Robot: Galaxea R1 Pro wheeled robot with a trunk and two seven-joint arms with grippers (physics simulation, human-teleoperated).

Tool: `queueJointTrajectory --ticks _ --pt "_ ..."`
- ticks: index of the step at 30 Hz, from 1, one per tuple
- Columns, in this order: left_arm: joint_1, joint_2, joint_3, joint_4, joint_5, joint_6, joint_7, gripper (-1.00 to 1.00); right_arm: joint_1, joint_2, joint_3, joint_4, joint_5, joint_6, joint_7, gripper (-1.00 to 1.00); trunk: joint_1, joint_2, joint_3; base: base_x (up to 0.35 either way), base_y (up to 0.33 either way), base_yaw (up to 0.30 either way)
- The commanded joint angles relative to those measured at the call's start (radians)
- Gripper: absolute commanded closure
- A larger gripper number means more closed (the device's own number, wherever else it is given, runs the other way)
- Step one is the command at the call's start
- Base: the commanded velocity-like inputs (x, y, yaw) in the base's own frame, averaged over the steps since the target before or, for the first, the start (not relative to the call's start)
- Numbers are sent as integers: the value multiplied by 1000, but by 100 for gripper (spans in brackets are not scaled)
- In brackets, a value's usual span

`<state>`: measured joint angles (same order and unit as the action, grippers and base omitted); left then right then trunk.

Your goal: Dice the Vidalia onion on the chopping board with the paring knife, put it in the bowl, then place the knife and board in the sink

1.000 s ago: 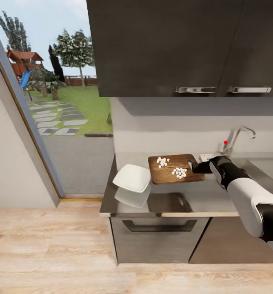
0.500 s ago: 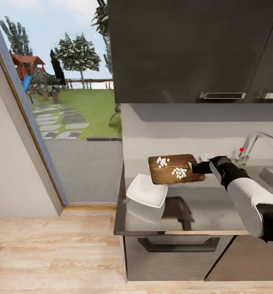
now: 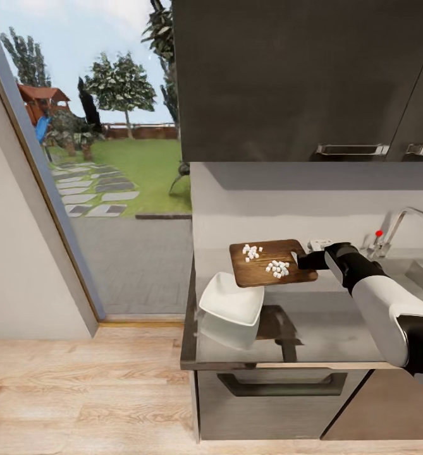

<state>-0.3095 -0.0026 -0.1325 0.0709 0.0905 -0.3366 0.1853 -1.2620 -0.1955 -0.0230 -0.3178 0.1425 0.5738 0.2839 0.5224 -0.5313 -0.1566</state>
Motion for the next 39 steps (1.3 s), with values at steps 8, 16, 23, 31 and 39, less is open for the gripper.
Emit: queueJointTrajectory --ticks 8,16,23,31,39 --pt "-2 1 -9 4 9 -9 2 -100 1 41 -27 12 -46 25 43 100 0 -2 -2 0 0 0" --pt "-2 1 -9 4 10 -9 2 -100 1 88 -52 13 -112 22 52 100 0 -2 -2 0 0 0" --pt "-2 1 -9 4 11 -9 2 -100 1 90 -52 13 -108 19 47 100 0 -2 -2 0 0 0" --pt "-2 1 -9 4 11 -9 2 -100 1 82 -48 15 -104 17 12 100 0 -2 -2 0 0 0" --pt "-2 1 -9 4 11 -9 2 -100 1 78 -46 17 -45 17 -6 100 0 -2 -2 0 0 0"
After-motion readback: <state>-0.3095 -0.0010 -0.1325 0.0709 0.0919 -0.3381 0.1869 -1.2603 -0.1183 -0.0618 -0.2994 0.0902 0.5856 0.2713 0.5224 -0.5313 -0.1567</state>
